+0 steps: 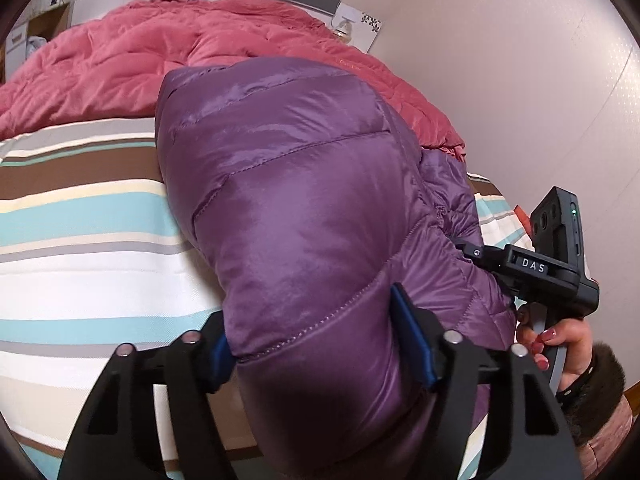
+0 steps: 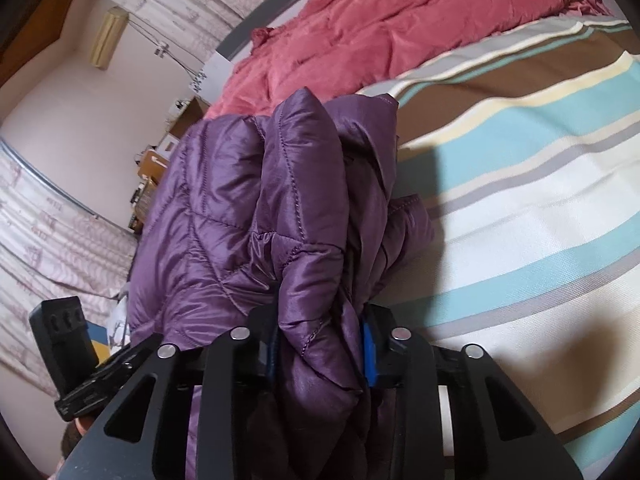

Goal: Fold large clothes

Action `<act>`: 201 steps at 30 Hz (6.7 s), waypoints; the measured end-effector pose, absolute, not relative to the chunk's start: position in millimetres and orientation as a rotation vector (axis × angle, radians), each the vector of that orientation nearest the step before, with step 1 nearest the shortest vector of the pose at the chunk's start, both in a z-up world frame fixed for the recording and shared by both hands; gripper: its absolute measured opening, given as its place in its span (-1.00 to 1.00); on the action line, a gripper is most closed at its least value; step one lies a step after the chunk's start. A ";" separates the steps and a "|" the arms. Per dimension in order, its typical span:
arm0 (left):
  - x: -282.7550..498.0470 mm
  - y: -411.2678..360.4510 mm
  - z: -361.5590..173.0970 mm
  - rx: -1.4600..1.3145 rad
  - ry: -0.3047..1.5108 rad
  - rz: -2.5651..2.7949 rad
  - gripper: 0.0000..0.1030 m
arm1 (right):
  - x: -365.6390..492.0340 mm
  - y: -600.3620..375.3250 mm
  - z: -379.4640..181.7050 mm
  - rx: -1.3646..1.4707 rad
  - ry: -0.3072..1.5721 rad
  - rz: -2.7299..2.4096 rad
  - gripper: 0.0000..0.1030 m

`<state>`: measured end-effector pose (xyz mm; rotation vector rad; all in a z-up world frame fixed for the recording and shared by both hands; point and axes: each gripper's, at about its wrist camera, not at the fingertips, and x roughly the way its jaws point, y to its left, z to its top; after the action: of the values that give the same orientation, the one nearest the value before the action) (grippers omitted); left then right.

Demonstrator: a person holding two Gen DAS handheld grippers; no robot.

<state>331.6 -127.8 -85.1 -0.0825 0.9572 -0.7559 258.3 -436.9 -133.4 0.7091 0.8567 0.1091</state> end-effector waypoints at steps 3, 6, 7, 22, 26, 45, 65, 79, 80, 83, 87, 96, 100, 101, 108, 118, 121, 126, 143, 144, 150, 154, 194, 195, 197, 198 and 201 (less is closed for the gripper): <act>323.2 -126.9 -77.2 -0.058 0.924 -0.752 0.15 | 253.7 -434.5 -126.0 0.701 0.821 0.121 -0.46; 314.0 -124.6 -69.1 -0.033 0.888 -0.752 0.08 | 247.4 -432.2 -120.1 0.688 0.800 0.130 -0.46; 310.7 -123.5 -65.5 -0.023 0.871 -0.754 0.07 | 244.3 -430.2 -117.6 0.686 0.790 0.136 -0.46; 271.8 -72.5 -36.5 -0.030 0.748 -0.745 0.05 | 207.3 -394.1 -83.0 0.662 0.713 0.200 -0.46; 262.7 -43.7 -37.3 -0.064 0.738 -0.720 0.05 | 202.0 -371.7 -74.0 0.641 0.711 0.227 -0.46; 248.5 85.7 -51.0 -0.161 0.690 -0.522 0.05 | 227.4 -241.0 -61.7 0.537 0.772 0.404 -0.46; 321.5 167.0 -118.1 -0.204 0.759 -0.280 0.11 | 310.0 -140.5 -102.2 0.380 0.847 0.431 -0.46; 277.7 160.8 -117.3 -0.159 0.708 -0.246 0.31 | 269.2 -163.0 -121.8 0.364 0.835 0.292 -0.23; 275.7 157.5 -118.6 -0.140 0.709 -0.237 0.31 | 269.1 -162.1 -122.9 0.356 0.838 0.288 -0.23; 275.5 146.8 -125.2 -0.048 0.709 -0.202 0.33 | 275.2 -161.0 -132.4 0.343 0.887 0.255 -0.13; 274.8 143.3 -134.3 -0.004 0.715 -0.188 0.33 | 276.9 -156.8 -142.7 0.306 0.892 0.214 0.01; 254.3 145.1 -110.8 -0.033 0.698 -0.146 0.47 | 255.5 -144.2 -114.7 0.222 0.849 0.154 0.05; 235.5 140.4 -96.8 -0.024 0.654 -0.165 0.52 | 234.2 -139.9 -94.2 0.188 0.797 0.149 0.05; 231.1 138.7 -93.0 -0.020 0.644 -0.171 0.54 | 231.3 -137.9 -91.2 0.175 0.792 0.149 0.05; 228.9 130.1 -94.9 0.040 0.677 -0.126 0.56 | 208.7 -124.6 -85.4 0.051 0.778 0.126 0.05; 236.8 131.5 -127.5 0.056 0.769 -0.136 0.64 | 220.6 -122.6 -122.0 -0.005 0.879 0.084 0.19; 237.1 130.7 -133.6 0.049 0.769 -0.131 0.64 | 223.9 -123.2 -131.5 0.001 0.886 0.084 0.19; 234.5 132.2 -125.3 0.003 0.777 -0.118 0.67 | 220.9 -119.5 -126.3 -0.014 0.880 0.070 0.19; 184.5 136.7 -102.2 -0.066 0.710 -0.035 0.96 | 172.5 -119.9 -91.3 0.039 0.792 0.123 0.45; 182.7 137.4 -102.1 -0.066 0.711 -0.028 0.96 | 168.5 -120.5 -91.0 0.035 0.789 0.127 0.45; 162.5 142.2 -97.0 -0.094 0.707 0.008 0.96 | 145.4 -121.9 -87.8 0.041 0.785 0.161 0.51; 148.9 149.5 -95.0 -0.108 0.711 0.062 0.96 | 129.6 -121.0 -85.1 0.027 0.771 0.177 0.57; 102.3 135.6 -80.5 -0.038 0.622 0.154 0.96 | 82.5 -114.8 -75.0 0.023 0.687 0.209 0.57; 102.6 135.3 -80.6 -0.037 0.623 0.153 0.96 | 83.1 -114.6 -75.0 0.022 0.688 0.211 0.57; 102.7 136.0 -81.1 -0.037 0.623 0.150 0.96 | 82.7 -114.5 -75.2 0.021 0.689 0.210 0.57; 102.8 135.9 -81.4 -0.037 0.623 0.150 0.96 | 82.5 -114.5 -75.3 0.022 0.687 0.211 0.57; 102.9 136.1 -81.9 -0.039 0.626 0.151 0.96 | 83.4 -114.4 -76.1 0.022 0.693 0.212 0.57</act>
<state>102.9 136.1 -81.9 -0.0391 0.6265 0.1514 83.4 -114.4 -76.1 0.0219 0.6928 0.2120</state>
